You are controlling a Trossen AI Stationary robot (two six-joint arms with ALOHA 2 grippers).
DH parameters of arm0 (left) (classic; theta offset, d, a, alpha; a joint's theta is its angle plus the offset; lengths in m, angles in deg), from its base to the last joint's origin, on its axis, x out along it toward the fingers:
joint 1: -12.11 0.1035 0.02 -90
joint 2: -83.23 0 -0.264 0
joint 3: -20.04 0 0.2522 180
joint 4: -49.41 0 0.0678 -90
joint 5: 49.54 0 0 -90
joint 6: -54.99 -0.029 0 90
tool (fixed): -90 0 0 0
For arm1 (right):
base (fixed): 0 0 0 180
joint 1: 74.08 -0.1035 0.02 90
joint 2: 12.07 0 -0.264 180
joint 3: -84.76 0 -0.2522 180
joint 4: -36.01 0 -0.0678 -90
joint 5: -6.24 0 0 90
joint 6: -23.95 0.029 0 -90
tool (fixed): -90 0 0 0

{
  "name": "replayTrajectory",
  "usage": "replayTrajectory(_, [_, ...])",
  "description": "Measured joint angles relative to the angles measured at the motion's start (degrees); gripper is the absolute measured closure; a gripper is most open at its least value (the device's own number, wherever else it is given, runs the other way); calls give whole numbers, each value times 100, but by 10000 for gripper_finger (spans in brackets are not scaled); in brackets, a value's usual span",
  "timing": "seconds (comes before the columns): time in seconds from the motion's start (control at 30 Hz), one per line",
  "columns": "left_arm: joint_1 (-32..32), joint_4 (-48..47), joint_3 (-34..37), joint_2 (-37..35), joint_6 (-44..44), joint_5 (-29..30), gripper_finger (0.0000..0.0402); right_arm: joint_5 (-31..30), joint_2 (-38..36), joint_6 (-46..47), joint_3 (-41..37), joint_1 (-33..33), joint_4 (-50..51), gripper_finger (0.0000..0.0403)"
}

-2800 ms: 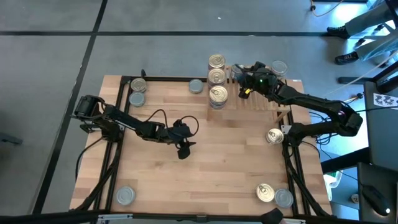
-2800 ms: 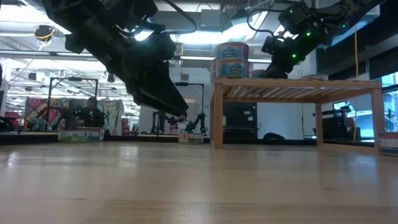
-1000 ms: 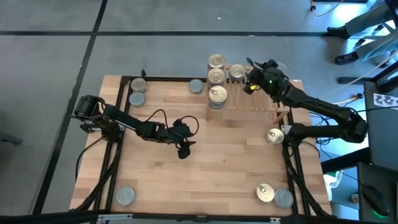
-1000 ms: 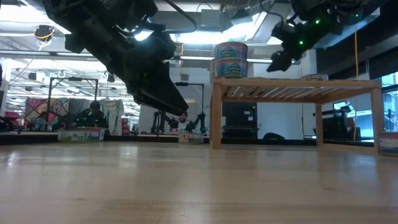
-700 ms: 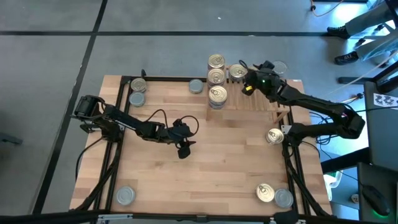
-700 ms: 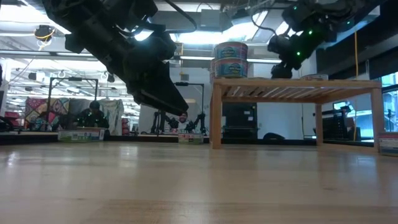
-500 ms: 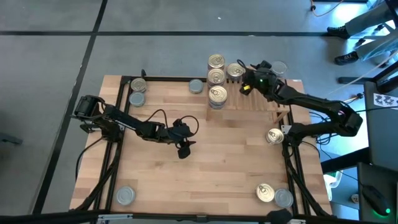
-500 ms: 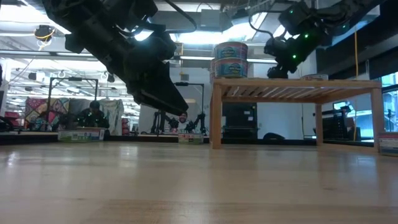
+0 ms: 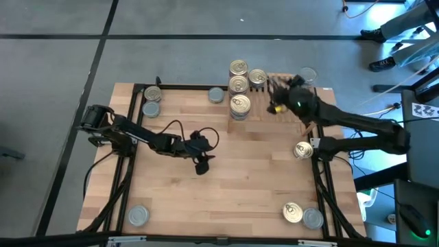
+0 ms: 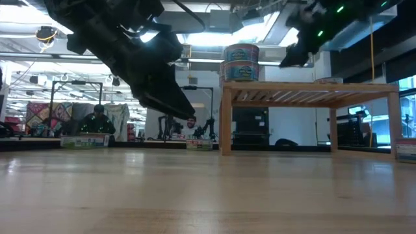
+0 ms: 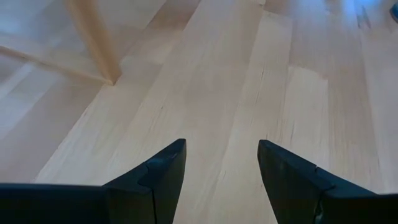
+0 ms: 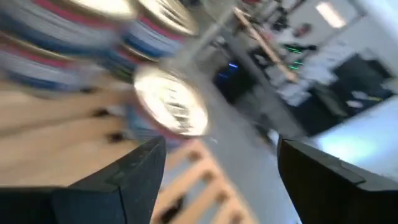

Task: Stack canned seafood by type on shelf
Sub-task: Put the green tuna can on the shelf aligned with the other green tuna can

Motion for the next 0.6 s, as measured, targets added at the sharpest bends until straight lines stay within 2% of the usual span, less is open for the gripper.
replayTrajectory(0.13, [0,-663,0,-382,79,2,204,274,-611,1322,0,-1242,1170,110])
replayTrajectory(0.2, [3,-1143,0,-670,129,66,204,704,-737,2068,-9,-1856,1697,110])
replayTrajectory(0.3, [64,-1817,-7,-1112,152,354,204,1509,-740,2758,-250,-2685,1883,110])
replayTrajectory(0.37, [164,-2185,-7,-1314,154,500,204,1864,-656,3023,-508,-3206,1676,110])
replayTrajectory(0.43, [347,-2415,-7,-1451,98,525,204,1944,-532,3220,-817,-3663,1321,110])
replayTrajectory(0.6, [1070,-3165,-9,-1521,324,883,204,1546,-71,3622,-1568,-4431,-129,110])
